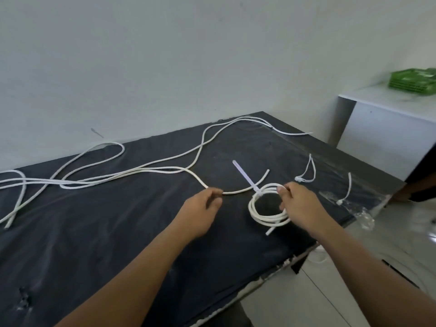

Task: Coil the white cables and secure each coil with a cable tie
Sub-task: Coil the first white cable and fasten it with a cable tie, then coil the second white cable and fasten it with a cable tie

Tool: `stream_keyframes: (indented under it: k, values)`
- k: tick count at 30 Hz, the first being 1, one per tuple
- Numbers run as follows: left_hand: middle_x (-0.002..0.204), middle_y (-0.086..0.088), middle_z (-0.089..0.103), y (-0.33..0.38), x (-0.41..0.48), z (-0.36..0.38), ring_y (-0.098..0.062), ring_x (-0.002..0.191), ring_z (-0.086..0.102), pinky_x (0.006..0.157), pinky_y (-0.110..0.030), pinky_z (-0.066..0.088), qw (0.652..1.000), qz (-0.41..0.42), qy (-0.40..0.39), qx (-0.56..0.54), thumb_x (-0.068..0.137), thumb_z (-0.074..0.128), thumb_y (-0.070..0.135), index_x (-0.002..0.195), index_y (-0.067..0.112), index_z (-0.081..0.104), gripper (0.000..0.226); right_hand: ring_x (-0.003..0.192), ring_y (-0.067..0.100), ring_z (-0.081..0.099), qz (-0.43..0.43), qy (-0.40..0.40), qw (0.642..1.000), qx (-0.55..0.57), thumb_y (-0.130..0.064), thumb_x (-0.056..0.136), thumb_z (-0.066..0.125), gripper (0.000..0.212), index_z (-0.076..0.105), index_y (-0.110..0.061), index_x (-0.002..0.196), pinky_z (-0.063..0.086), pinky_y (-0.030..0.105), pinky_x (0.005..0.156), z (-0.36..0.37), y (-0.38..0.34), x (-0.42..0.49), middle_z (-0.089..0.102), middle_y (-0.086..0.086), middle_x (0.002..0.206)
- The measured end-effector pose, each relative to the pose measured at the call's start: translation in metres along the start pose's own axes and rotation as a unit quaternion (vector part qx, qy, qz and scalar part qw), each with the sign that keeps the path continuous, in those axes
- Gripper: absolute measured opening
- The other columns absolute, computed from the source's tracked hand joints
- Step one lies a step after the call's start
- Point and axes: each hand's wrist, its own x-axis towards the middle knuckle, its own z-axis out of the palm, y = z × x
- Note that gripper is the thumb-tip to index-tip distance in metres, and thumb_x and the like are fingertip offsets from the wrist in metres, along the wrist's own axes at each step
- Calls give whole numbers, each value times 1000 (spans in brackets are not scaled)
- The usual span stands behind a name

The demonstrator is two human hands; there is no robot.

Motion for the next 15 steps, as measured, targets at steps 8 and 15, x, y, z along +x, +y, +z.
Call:
stream_keyframes:
  k: [8,15]
  values:
    - [147,6,39,-25,-7,21,-19,139,27,118,-44,13,970,53,-35,236,95,46,37,128,31,52,34,90,38,60,-4,100,972,-215,-26,98,37,36,61,-2,86,43,38,78,-2,36,24,66,20,93]
    - [139,3,47,-22,-13,-2,-19,134,35,114,-41,23,977,81,-23,194,93,51,32,127,26,53,34,106,36,52,-97,192,971,-107,-26,92,53,23,66,-18,109,38,46,91,9,6,12,59,7,114]
